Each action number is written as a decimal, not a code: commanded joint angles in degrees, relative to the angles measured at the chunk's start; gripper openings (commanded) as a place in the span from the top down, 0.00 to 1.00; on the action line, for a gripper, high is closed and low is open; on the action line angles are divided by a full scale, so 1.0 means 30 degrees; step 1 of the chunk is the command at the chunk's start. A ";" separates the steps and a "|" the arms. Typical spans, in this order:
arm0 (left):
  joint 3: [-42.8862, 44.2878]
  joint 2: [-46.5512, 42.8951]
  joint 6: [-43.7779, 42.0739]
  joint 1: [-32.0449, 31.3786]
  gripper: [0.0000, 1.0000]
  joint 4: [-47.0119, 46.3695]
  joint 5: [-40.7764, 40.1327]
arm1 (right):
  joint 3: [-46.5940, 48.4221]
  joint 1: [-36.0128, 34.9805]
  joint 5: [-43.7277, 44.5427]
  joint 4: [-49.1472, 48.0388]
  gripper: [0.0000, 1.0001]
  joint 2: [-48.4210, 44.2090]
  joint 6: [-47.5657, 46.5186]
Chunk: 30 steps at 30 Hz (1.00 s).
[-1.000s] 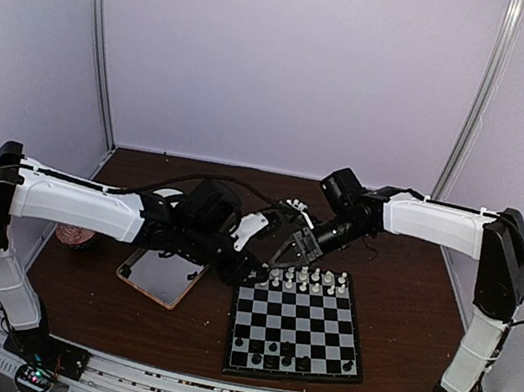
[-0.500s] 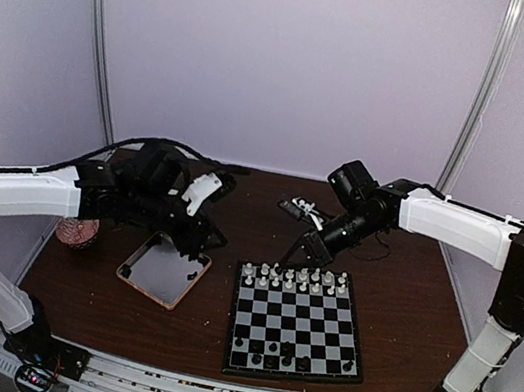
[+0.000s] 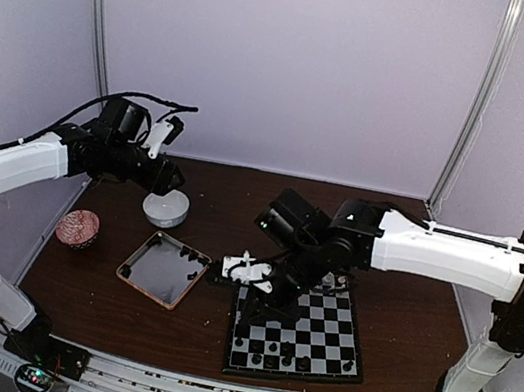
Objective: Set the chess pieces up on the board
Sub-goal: Place the rook at h8.
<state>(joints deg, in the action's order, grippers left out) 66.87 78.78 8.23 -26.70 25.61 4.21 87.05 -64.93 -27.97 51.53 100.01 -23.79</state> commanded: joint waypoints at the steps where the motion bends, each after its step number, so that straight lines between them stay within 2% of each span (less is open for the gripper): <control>1: -0.0107 0.0275 0.0435 0.1534 0.38 -0.0112 0.1779 | 0.0769 -0.1545 0.3058 0.1456 0.94 0.1500 -0.1091; 4: 0.0089 0.0204 0.0480 0.1689 0.38 -0.0069 0.2362 | 0.1038 -0.2325 0.4531 0.1752 0.94 0.2441 -0.1396; 13: 0.0055 0.0027 0.0619 0.1702 0.40 -0.0011 0.3060 | 0.1877 -0.2818 0.5122 0.1948 0.94 0.4117 -0.1408; 30: 0.0036 0.0003 0.0597 0.1700 0.41 0.0041 0.3468 | 0.1802 -0.2936 0.4406 0.1910 0.93 0.5176 -0.1438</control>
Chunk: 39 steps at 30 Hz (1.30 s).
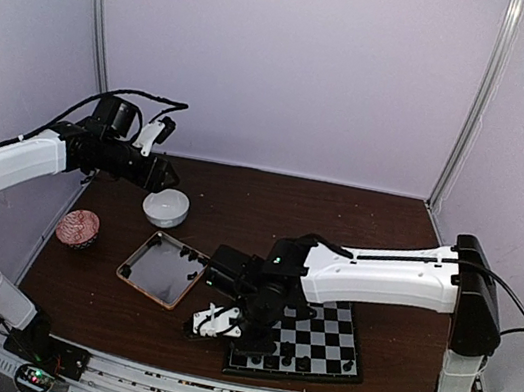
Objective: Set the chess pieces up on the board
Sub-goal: Place the rook at h8.
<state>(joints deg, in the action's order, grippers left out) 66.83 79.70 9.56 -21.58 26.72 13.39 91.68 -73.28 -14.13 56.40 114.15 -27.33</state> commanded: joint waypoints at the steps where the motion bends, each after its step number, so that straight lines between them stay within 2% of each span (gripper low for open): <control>1: 0.0049 -0.0304 0.0167 0.0003 0.41 -0.0327 0.0424 | 0.0260 -0.0144 -0.0273 0.0295 0.93 0.0537 -0.0289; 19: 0.0128 -0.0054 0.0150 -0.0005 0.42 -0.0264 0.0647 | 0.0582 -0.0138 -0.0609 0.0344 0.92 0.1397 -0.0279; 39: 0.0136 0.0113 0.0142 -0.0008 0.42 -0.0198 0.0985 | 0.0816 -0.0144 -0.0300 0.0117 0.82 0.1686 -0.0074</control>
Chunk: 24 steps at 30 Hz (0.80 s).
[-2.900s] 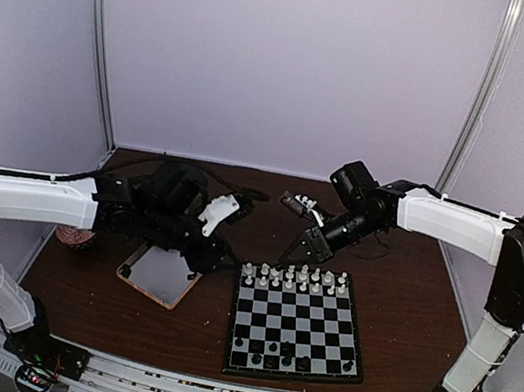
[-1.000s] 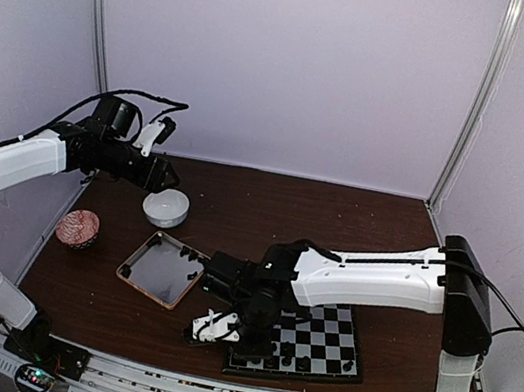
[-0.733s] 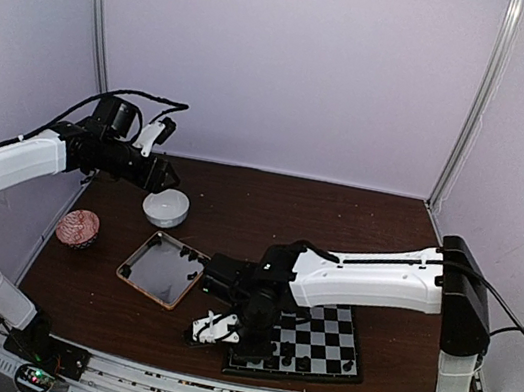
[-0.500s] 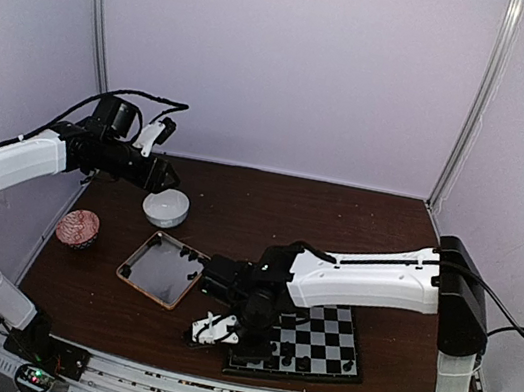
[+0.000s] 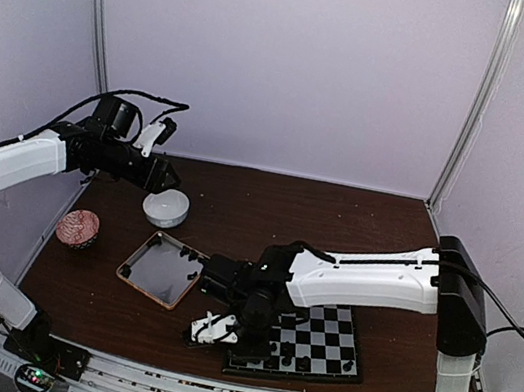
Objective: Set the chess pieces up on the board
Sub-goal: Place the rook at h8.
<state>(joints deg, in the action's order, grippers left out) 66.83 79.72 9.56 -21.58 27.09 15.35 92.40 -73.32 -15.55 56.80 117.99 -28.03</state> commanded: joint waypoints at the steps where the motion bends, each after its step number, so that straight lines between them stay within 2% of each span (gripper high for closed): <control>1: 0.0162 0.0107 0.0147 0.0014 0.42 -0.0288 0.0342 | 0.0650 -0.0113 0.0174 0.0044 0.81 0.0462 0.0168; 8: 0.0211 0.0122 0.0044 -0.0005 0.42 -0.0211 0.0393 | 0.1035 -0.0111 -0.0232 0.0325 0.76 -0.0198 0.0076; 15: -0.0002 0.0184 0.0083 -0.0007 0.42 0.0136 -0.0367 | 0.2389 0.0727 -0.1921 0.2130 0.67 -0.2875 -0.0236; 18: -0.0019 0.0259 0.1050 -0.0067 0.43 0.1315 -0.1343 | 0.1998 0.2459 -0.3783 0.2430 0.66 -0.4293 -0.0236; 24: -0.1088 -0.0026 0.2102 -0.0591 0.46 0.3612 -0.1394 | -0.2008 0.7917 -0.5189 0.0212 0.64 -0.7974 0.0179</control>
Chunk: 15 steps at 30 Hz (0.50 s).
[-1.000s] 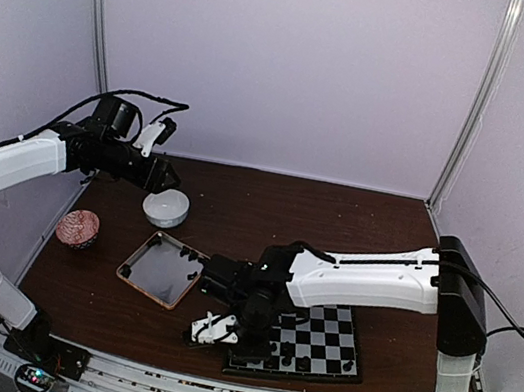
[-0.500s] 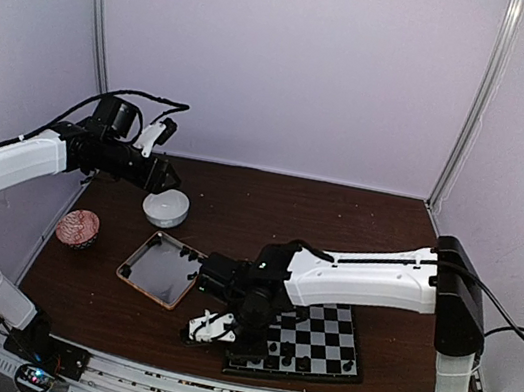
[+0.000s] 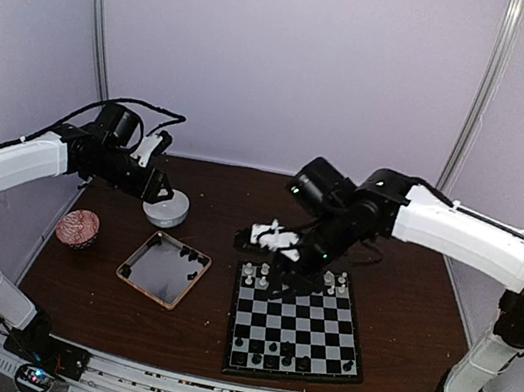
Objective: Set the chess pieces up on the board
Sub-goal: Place the rook at h8.
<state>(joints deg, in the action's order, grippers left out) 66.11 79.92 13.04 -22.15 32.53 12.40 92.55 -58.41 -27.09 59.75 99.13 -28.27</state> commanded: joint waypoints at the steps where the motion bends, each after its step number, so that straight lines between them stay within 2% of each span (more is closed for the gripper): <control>1: -0.1120 -0.0144 0.1043 -0.0591 0.47 0.2077 -0.0659 | -0.2657 0.3801 -0.1667 -0.1112 0.64 -0.2127 0.0321; 5: -0.2314 -0.0531 0.1219 -0.1346 0.47 0.2164 -0.1087 | -0.5286 0.6578 -0.2774 -0.3115 0.64 -0.3766 0.0616; 8: -0.2443 -0.0227 0.0570 -0.2205 0.48 0.2173 0.0058 | -0.7225 0.8001 -0.3508 -0.5124 0.64 -0.4531 0.1110; 12: -0.1768 0.1055 -0.1641 -0.4900 0.47 0.2420 -0.0352 | -0.7881 0.8756 -0.4184 -0.5505 0.64 -0.4583 0.0897; 15: -0.1172 0.2636 -0.2537 -0.5385 0.47 0.2358 -0.0265 | -0.7939 0.8892 -0.4444 -0.5587 0.64 -0.4787 0.0795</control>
<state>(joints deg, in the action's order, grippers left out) 60.27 82.98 10.72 -36.18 39.97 11.16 68.73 -32.18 -36.88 46.54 86.87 -25.67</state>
